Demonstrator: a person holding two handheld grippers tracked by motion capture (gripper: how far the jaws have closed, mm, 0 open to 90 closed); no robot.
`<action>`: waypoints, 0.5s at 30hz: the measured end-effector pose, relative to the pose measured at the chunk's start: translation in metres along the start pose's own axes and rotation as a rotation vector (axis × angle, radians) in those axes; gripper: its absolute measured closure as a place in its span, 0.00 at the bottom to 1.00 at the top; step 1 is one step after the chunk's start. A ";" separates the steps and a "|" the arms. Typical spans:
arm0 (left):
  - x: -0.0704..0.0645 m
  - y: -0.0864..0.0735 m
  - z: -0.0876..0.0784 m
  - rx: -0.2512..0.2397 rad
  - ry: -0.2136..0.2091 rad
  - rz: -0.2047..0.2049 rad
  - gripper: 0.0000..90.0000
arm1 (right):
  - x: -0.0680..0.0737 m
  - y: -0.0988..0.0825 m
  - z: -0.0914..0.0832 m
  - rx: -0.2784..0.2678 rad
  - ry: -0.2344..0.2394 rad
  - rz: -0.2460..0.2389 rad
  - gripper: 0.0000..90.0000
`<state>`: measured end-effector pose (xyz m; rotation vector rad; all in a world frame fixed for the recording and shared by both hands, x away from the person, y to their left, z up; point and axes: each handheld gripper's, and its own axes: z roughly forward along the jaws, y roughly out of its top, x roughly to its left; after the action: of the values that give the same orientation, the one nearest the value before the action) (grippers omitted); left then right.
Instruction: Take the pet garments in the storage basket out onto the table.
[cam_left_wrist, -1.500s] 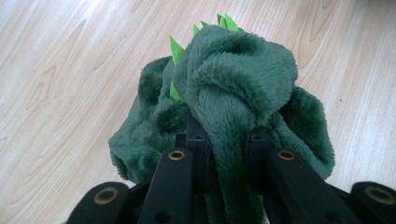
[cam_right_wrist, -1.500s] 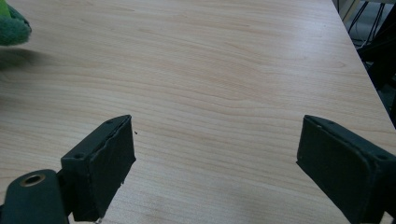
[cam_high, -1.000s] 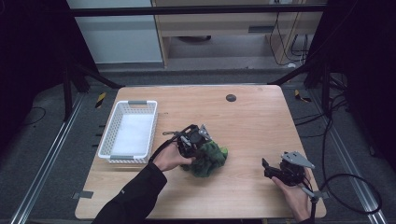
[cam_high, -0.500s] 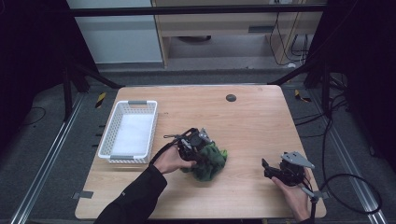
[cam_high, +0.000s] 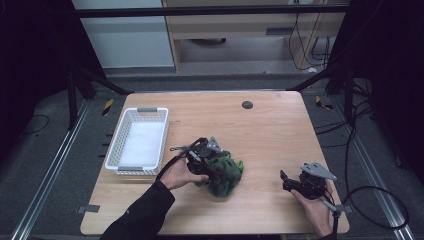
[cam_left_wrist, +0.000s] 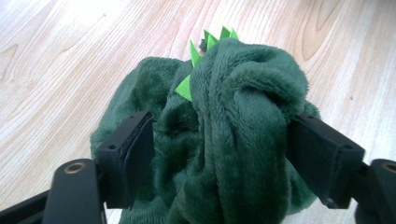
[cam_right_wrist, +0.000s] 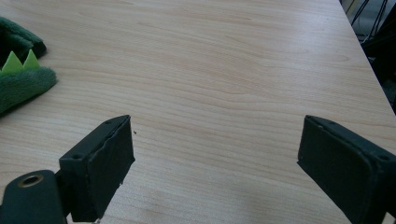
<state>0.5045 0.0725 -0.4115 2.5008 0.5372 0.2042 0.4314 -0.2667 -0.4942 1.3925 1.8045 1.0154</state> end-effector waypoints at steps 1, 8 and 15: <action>-0.001 -0.001 -0.002 -0.005 0.000 -0.003 0.26 | 0.000 0.000 0.000 0.000 0.000 0.000 0.12; -0.002 -0.011 -0.015 -0.060 0.006 -0.017 0.22 | 0.000 0.000 0.000 0.000 -0.001 -0.002 0.11; -0.004 -0.028 -0.027 -0.126 0.022 -0.049 0.21 | 0.000 0.000 0.000 0.001 -0.003 -0.003 0.11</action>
<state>0.4847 0.1054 -0.4050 2.3633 0.5758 0.2402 0.4313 -0.2664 -0.4947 1.3908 1.8045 1.0114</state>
